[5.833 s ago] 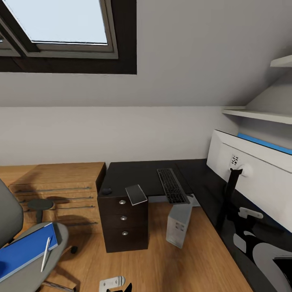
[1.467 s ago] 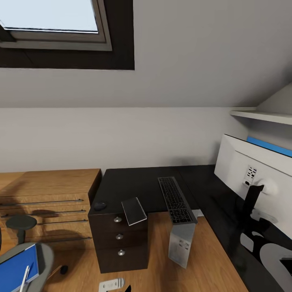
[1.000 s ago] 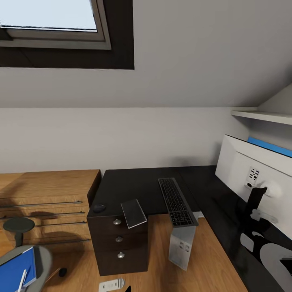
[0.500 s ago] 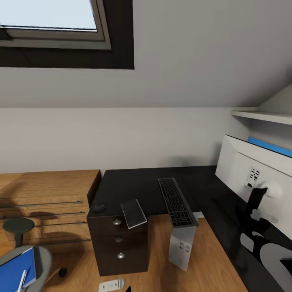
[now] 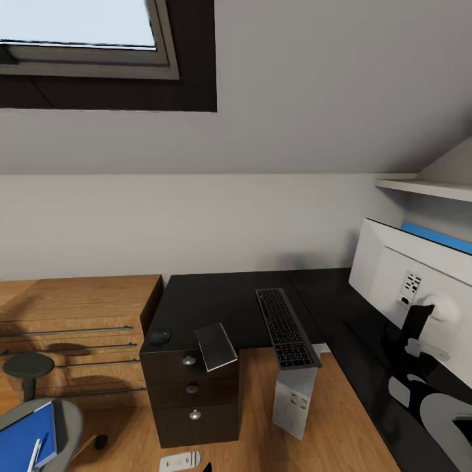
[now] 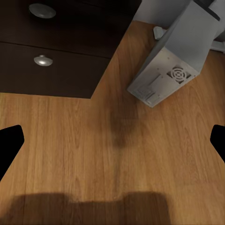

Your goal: In the bedroom, organize the workspace by keeping the computer under the desk, ensuring the monitor is on the desk, placing the keyboard on the desk next to the monitor, placing the mouse on the desk next to the keyboard, moving the folder from the swivel chair onto the desk next to the mouse, stacking the notebook on top of the folder with the pen on top of the notebook, and positioning the swivel chair next to the desk.

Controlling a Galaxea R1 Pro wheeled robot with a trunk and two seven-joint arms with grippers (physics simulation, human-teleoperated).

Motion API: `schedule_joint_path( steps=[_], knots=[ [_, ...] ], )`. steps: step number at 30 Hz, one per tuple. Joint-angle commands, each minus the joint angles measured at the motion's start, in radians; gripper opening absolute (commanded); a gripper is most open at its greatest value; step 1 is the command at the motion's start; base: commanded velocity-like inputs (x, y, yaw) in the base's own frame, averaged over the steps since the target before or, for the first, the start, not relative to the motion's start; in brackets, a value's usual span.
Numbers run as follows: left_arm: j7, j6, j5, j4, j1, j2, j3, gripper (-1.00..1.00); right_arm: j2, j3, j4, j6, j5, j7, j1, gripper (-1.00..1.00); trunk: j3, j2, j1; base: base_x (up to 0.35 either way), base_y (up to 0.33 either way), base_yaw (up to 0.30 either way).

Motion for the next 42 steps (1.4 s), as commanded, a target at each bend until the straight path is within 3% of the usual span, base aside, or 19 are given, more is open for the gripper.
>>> schedule_joint_path(
  steps=[1, 20, 21, 42],
  knots=[
    [0.006, -0.004, 0.007, -0.001, -0.001, 0.001, -0.003, 1.0, 0.0, 0.008, 0.002, -0.002, -0.004, -0.003, -0.001, 1.0, -0.001, -0.001, 0.0, 0.091, 0.0, 0.0],
    [0.007, -0.004, 0.007, -0.001, -0.001, 0.001, -0.004, 1.0, 0.0, 0.008, 0.002, -0.002, -0.004, -0.003, -0.001, 1.0, -0.001, -0.001, 0.0, 0.056, 0.0, 0.0],
    [0.007, -0.004, 0.007, -0.001, -0.002, 0.001, -0.004, 1.0, 0.0, 0.008, 0.002, -0.002, -0.004, -0.003, -0.001, -1.0, -0.001, -0.001, 0.0, 0.0, 0.0, 0.0],
    [0.007, -0.004, 0.008, -0.001, -0.002, 0.001, -0.004, 1.0, -0.001, 0.008, 0.002, -0.004, -0.004, -0.002, -0.001, -1.0, -0.001, -0.001, 0.0, 0.0, 0.0, 0.0]
  ],
)
